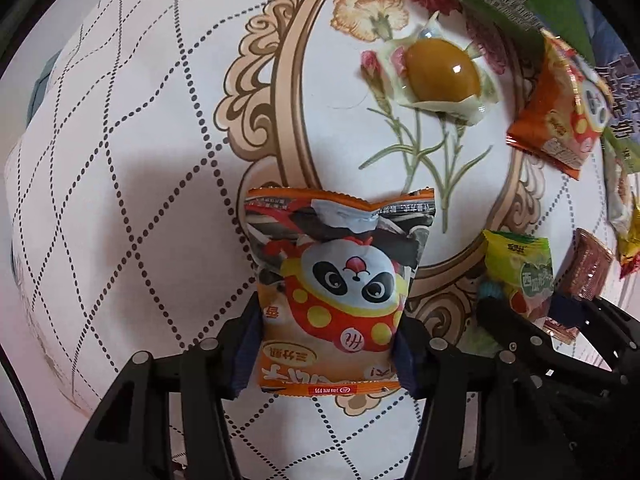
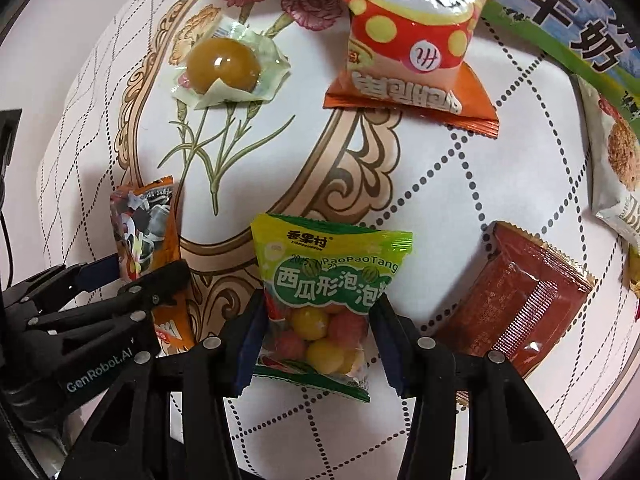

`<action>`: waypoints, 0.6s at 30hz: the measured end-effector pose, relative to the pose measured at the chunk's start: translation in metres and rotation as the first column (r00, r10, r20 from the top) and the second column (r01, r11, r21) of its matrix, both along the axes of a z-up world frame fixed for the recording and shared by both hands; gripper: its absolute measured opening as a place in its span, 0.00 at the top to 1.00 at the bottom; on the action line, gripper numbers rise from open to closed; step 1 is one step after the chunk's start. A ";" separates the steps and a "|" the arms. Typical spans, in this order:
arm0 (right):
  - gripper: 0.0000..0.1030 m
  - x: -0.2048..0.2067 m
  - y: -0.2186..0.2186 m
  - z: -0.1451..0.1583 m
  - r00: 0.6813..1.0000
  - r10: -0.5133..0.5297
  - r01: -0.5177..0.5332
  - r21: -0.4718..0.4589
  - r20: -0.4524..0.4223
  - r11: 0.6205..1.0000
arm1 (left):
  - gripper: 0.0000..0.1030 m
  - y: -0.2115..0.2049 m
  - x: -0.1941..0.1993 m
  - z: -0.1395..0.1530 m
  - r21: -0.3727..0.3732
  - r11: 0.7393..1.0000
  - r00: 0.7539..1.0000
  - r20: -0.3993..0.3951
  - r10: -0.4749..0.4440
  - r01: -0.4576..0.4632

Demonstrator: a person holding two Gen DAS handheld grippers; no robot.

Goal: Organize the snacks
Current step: 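Carry both packets into the box and open both tools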

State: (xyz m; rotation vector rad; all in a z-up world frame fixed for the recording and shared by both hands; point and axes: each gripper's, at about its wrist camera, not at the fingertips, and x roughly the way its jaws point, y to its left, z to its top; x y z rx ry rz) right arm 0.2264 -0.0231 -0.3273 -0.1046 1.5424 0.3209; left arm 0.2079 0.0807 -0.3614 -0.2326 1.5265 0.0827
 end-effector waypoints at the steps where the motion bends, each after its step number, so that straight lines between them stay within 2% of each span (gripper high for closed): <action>1: 0.49 -0.001 0.003 0.002 1.000 -0.003 0.003 0.008 0.002 1.000 | 0.50 -0.001 -0.001 0.004 -0.002 1.000 1.000 0.004 -0.008 0.008; 8: 0.49 -0.009 -0.020 0.051 0.999 -0.018 0.012 0.110 0.052 0.994 | 0.51 -0.009 -0.008 0.053 -0.043 0.999 0.998 0.065 -0.024 0.027; 14: 0.49 -0.004 -0.057 0.122 0.990 -0.043 0.014 0.205 0.137 0.979 | 0.51 -0.036 0.011 0.132 -0.132 0.989 0.982 0.181 -0.048 0.073; 18: 0.49 0.017 -0.087 0.175 0.975 -0.079 0.025 0.249 0.209 0.968 | 0.51 -0.062 0.051 0.189 -0.160 0.977 0.957 0.274 -0.095 0.142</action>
